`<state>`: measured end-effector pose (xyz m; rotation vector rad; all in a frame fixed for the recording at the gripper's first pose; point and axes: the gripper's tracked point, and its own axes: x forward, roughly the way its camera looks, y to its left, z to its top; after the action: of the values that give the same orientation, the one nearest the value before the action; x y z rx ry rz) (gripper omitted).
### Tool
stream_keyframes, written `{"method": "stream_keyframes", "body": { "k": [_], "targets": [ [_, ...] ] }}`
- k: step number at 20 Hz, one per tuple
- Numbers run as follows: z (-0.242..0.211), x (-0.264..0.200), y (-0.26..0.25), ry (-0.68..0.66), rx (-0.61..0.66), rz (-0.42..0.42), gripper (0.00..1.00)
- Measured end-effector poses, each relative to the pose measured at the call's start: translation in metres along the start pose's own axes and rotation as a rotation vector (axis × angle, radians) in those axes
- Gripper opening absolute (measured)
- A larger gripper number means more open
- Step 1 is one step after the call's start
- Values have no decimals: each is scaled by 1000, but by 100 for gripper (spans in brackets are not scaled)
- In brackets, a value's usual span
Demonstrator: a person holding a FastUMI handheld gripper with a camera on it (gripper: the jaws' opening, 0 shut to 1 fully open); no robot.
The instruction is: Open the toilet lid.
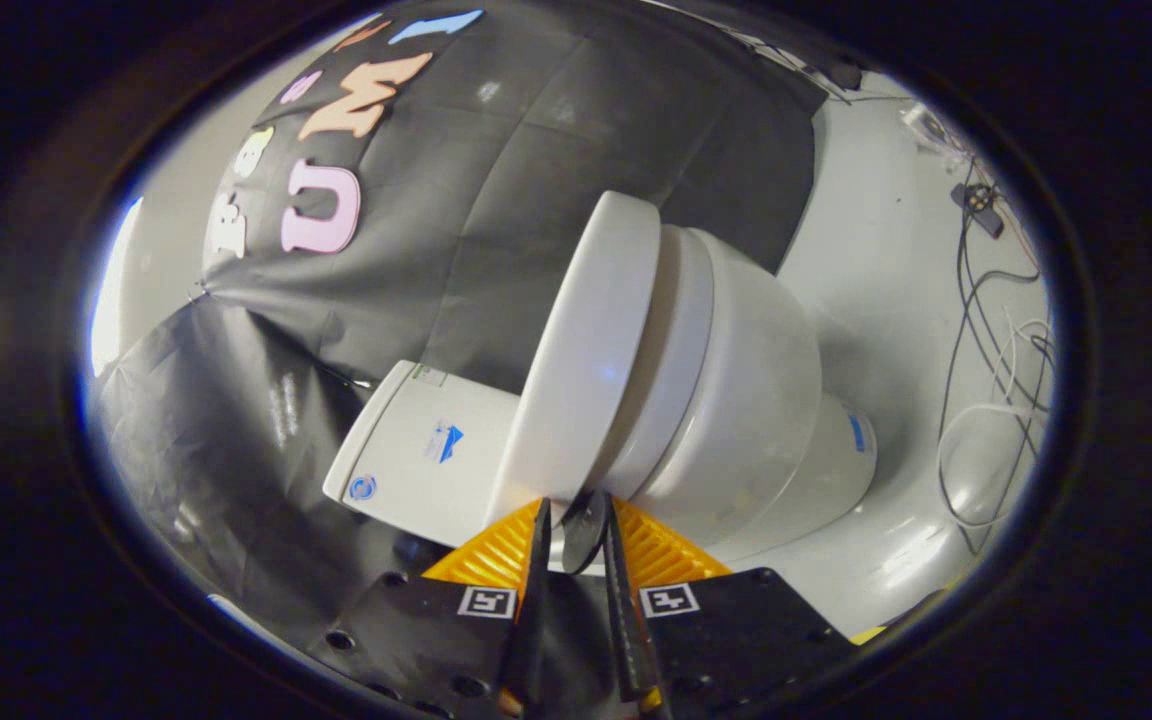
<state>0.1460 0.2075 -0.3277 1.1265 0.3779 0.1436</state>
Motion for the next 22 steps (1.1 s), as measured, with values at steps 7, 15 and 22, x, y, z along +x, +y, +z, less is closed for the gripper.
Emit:
{"method": "stream_keyframes", "body": {
  "k": [7, 15, 22],
  "targets": [
    [1, 13, -3, 12, 69, -75, 6],
    [-3, 0, 14, -52, 99, -241, 1],
    [8, -4, 39, -97, 51, -247, 1]
  ]
}}
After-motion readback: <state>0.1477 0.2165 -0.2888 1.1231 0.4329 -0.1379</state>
